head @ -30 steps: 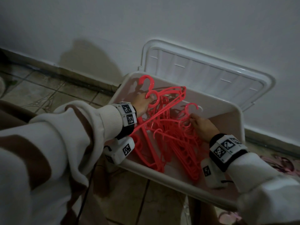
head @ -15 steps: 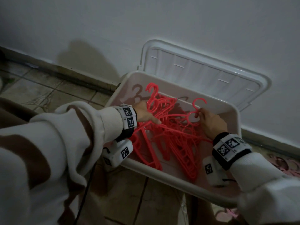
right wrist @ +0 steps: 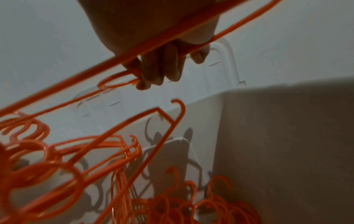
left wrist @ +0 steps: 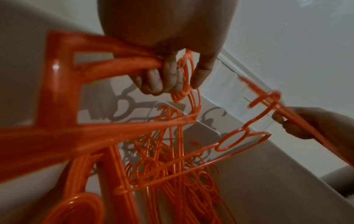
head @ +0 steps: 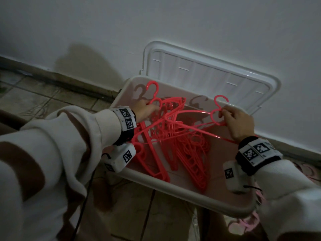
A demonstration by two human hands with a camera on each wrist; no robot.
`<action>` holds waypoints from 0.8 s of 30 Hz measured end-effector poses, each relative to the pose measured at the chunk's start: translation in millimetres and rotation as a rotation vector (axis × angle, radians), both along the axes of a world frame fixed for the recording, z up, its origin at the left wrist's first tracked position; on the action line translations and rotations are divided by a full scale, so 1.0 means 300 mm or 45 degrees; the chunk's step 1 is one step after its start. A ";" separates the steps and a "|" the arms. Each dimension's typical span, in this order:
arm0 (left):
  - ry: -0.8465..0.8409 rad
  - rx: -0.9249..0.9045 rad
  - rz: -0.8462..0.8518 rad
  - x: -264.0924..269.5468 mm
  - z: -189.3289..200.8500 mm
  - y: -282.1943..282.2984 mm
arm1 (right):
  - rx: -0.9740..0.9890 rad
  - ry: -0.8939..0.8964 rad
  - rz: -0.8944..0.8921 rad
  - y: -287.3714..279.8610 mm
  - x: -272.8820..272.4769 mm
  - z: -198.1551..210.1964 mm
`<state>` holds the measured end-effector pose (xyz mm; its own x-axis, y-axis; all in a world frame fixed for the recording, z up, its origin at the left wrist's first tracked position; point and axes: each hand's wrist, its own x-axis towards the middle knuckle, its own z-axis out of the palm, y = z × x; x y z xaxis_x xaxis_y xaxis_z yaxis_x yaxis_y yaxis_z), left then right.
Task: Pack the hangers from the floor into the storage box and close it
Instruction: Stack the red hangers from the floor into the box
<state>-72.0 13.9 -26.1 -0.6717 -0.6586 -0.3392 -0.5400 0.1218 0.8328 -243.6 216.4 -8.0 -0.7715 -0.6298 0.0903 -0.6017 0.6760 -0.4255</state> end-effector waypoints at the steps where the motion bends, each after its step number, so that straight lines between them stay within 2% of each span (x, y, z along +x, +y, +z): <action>1: -0.005 0.020 0.002 0.001 -0.002 -0.003 | -0.053 -0.021 0.001 0.000 -0.007 0.003; 6: -0.032 0.192 -0.129 0.002 0.016 0.015 | -0.211 -0.179 -0.012 -0.019 -0.021 0.018; 9: 0.074 0.501 -0.196 0.004 0.020 0.033 | -0.262 -0.212 -0.023 -0.026 -0.031 0.009; 11: 0.135 0.676 -0.348 0.004 0.008 0.034 | -0.282 -0.220 -0.039 -0.029 -0.037 0.004; 13: 0.032 0.632 -0.486 0.011 -0.008 0.031 | -0.301 -0.208 -0.057 -0.033 -0.045 0.000; 16: -0.237 0.265 -0.638 0.023 -0.004 0.046 | -0.321 -0.206 -0.066 -0.037 -0.055 -0.011; 19: -0.306 0.079 -0.712 0.018 -0.015 0.057 | -0.315 -0.190 -0.046 -0.040 -0.059 -0.030; 21: -0.288 0.101 -0.692 0.011 -0.025 0.064 | -0.336 -0.170 -0.034 -0.040 -0.063 -0.046; 24: -0.238 0.252 -0.593 0.007 -0.034 0.066 | -0.338 -0.144 0.005 -0.045 -0.058 -0.048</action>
